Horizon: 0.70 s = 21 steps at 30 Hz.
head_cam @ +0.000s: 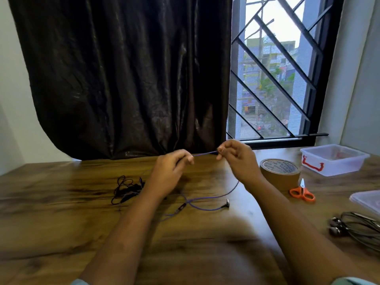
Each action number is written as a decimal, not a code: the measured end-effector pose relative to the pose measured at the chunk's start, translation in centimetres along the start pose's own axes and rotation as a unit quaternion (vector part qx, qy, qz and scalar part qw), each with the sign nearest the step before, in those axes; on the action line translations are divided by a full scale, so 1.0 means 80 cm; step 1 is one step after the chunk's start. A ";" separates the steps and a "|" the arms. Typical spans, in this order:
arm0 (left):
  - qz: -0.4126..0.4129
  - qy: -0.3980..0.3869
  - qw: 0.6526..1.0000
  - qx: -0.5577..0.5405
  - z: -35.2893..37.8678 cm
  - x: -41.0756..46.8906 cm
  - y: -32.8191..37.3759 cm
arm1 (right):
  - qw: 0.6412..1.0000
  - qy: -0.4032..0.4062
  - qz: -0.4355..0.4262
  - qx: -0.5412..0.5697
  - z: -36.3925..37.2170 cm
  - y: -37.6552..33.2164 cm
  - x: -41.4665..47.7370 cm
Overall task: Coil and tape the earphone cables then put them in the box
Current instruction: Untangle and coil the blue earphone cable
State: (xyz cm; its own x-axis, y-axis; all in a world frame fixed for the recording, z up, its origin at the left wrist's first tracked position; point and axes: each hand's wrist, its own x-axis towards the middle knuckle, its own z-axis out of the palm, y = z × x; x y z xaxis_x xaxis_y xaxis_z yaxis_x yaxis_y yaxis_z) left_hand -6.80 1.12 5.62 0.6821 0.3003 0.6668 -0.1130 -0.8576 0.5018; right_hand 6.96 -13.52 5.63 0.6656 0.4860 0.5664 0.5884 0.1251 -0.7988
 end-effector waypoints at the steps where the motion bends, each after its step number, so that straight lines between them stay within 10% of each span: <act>1: -0.017 0.013 1.000 0.002 -0.007 0.002 -0.006 | 0.999 0.041 0.018 -0.020 -0.007 0.010 0.004; 6: -0.074 0.068 0.995 0.022 -0.031 0.003 -0.031 | 0.967 0.213 0.093 -0.104 -0.018 0.033 0.008; 11: -0.058 0.073 0.996 0.005 -0.014 0.002 -0.016 | 0.956 0.095 0.008 -0.276 0.018 0.028 -0.001; 17: 0.000 0.041 0.998 0.046 0.011 -0.006 -0.009 | 0.970 -0.119 -0.136 -0.165 0.069 0.009 -0.026; 21: 0.018 0.035 0.999 0.037 0.007 -0.006 -0.016 | 0.982 -0.014 -0.143 -0.119 0.059 0.017 -0.014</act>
State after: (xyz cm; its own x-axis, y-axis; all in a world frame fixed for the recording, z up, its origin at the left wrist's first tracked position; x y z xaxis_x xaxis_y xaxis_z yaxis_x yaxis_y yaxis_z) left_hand -6.57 1.85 4.37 0.6257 0.2959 0.7218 -0.0803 -0.8959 0.4369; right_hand 4.82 -9.86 2.96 0.4459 0.4838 0.7531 0.8429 0.0561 -0.5352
